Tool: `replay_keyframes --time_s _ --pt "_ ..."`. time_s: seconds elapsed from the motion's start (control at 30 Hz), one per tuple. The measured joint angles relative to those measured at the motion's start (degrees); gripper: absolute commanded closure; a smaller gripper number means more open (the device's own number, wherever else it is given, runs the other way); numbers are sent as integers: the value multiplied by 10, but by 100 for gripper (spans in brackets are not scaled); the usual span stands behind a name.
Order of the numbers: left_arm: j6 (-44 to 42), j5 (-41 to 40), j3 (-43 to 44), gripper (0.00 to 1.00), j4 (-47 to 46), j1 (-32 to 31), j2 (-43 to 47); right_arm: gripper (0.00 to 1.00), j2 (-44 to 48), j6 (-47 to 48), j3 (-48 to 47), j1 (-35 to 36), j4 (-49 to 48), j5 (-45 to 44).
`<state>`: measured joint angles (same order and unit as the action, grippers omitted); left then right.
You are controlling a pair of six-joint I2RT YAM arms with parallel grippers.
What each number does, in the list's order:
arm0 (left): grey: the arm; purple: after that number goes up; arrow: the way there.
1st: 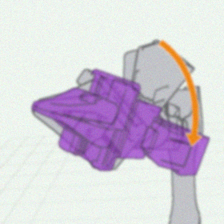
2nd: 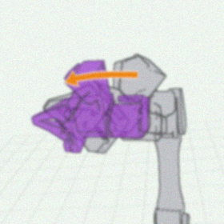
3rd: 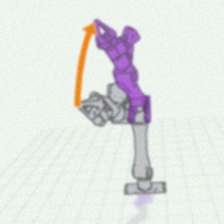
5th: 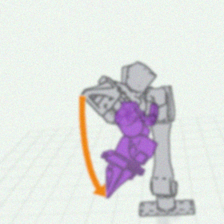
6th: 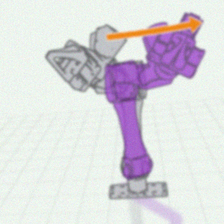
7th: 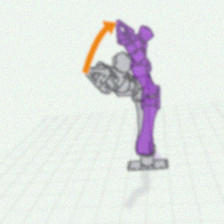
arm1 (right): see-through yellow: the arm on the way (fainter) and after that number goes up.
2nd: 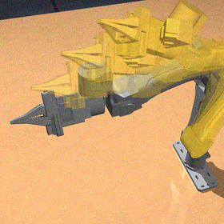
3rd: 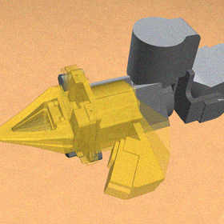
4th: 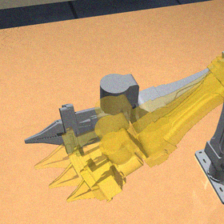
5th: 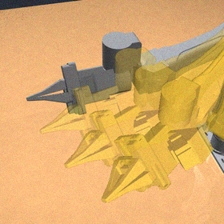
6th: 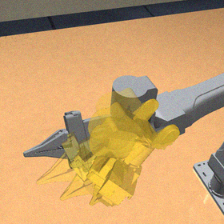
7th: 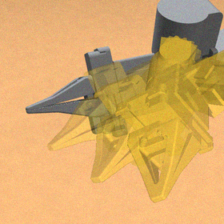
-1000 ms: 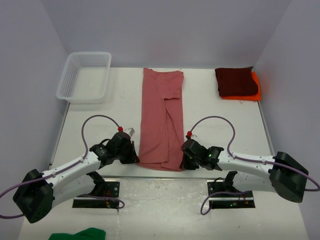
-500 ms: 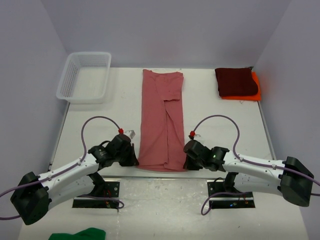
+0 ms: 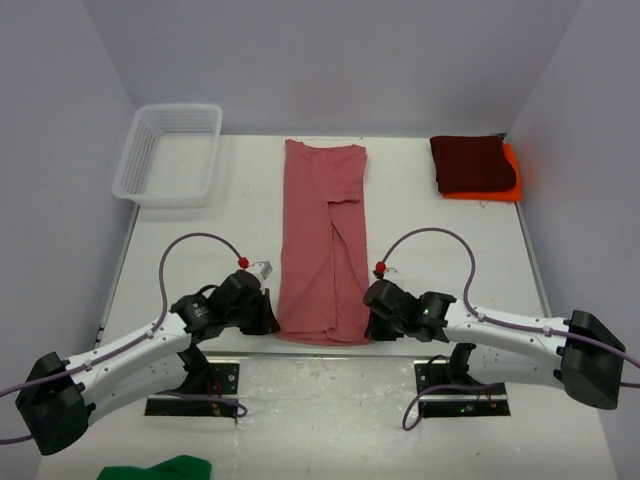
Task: Fold and stack the t-shirts
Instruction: Fold the folded rectangular tshirt in 1/3 of the way
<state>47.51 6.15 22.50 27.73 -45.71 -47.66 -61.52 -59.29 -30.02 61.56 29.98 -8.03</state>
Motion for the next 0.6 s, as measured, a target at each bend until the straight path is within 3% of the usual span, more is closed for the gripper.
replay_keyframes --time_s 0.4,0.6 --pt "-2 -42 96 100 31 -6 -79 100 -37 29 -127 2 73 -48" --pt "-36 -69 191 100 37 41 -164 100 -61 81 -189 -72 89 -58"
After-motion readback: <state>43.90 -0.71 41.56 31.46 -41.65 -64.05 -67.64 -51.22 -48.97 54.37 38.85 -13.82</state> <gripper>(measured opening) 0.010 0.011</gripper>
